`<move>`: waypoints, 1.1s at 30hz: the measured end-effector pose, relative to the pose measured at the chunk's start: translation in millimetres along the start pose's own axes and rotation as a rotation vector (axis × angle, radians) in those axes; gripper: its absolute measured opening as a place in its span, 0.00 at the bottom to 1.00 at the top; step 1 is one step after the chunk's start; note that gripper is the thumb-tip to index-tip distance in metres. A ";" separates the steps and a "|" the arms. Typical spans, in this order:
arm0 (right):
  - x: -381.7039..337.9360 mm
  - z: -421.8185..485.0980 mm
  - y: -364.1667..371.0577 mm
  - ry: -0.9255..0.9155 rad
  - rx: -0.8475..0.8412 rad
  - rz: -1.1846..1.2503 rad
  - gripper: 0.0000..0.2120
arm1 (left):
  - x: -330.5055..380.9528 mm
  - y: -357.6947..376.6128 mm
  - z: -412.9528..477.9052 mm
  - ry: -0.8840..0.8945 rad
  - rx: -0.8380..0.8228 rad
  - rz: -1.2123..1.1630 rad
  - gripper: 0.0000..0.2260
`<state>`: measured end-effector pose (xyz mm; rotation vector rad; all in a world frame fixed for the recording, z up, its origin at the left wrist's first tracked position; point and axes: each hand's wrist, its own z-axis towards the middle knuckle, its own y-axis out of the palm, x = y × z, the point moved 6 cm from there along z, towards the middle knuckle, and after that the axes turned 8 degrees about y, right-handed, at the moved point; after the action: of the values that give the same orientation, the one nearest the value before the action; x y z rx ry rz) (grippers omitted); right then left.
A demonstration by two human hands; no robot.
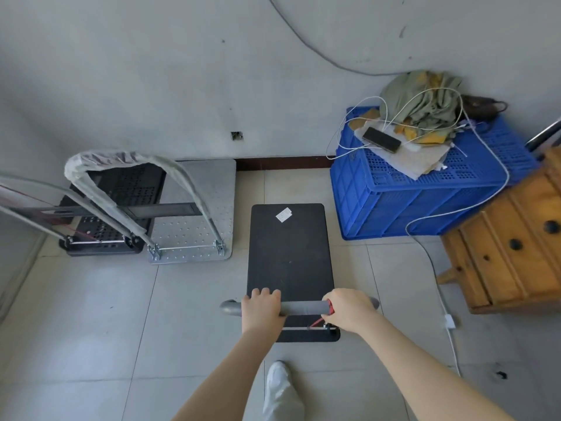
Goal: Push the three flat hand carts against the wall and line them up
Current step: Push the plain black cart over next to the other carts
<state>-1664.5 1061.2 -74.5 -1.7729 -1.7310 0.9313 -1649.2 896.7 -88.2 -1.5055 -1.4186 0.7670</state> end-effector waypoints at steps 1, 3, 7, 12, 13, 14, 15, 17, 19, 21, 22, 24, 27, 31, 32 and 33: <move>-0.3 11.2 -8.3 0.001 -0.001 -0.001 0.07 | -3.4 -5.4 12.6 0.004 0.008 -0.002 0.08; -2.1 31.2 -27.4 -0.003 0.010 0.003 0.07 | -9.9 -17.1 37.4 0.007 0.018 -0.003 0.08; -2.6 64.7 -64.1 -0.006 0.052 -0.035 0.08 | -18.8 -37.4 81.7 0.006 0.021 0.004 0.07; -1.7 111.7 -97.6 -0.028 0.067 -0.029 0.08 | -30.1 -62.7 131.2 0.005 0.043 0.012 0.09; -1.7 120.8 -103.6 -0.035 0.067 -0.029 0.08 | -32.2 -67.1 140.2 0.004 0.042 0.019 0.09; -0.8 130.7 -108.5 -0.036 0.057 -0.032 0.08 | -33.8 -70.8 149.8 -0.001 0.038 0.018 0.10; -0.4 139.8 -114.2 -0.043 0.051 -0.029 0.08 | -35.4 -75.1 158.6 -0.009 0.036 0.016 0.10; 0.7 159.3 -126.7 -0.065 0.046 -0.026 0.08 | -38.2 -85.0 177.1 -0.022 0.035 0.008 0.10; 2.2 176.1 -141.4 -0.083 0.046 -0.023 0.08 | -40.2 -93.6 196.0 -0.031 0.030 0.002 0.09; 6.1 192.9 -156.0 -0.088 0.060 -0.014 0.08 | -41.6 -103.5 215.3 -0.043 0.029 -0.002 0.08; 8.1 200.6 -163.0 -0.089 0.066 -0.011 0.09 | -41.7 -107.9 224.3 -0.047 0.031 -0.003 0.08; 11.7 215.9 -174.9 -0.095 0.076 -0.006 0.10 | -41.2 -115.2 241.0 -0.048 0.030 -0.001 0.08; 16.0 236.9 -188.8 -0.090 0.065 -0.021 0.11 | -41.0 -124.5 262.5 -0.054 0.024 -0.001 0.09; 17.5 260.3 -206.9 -0.093 0.067 -0.022 0.13 | -45.8 -134.8 288.6 -0.058 0.029 -0.003 0.09; 17.4 265.5 -211.1 -0.091 0.070 -0.020 0.13 | -47.7 -137.8 294.6 -0.054 0.033 -0.001 0.09; 16.7 270.5 -215.1 -0.091 0.076 -0.021 0.13 | -49.8 -140.3 300.1 -0.050 0.037 0.001 0.09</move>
<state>-2010.1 1063.1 -90.5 -1.6840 -1.7428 1.0701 -1984.2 896.7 -88.5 -1.4686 -1.4328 0.8322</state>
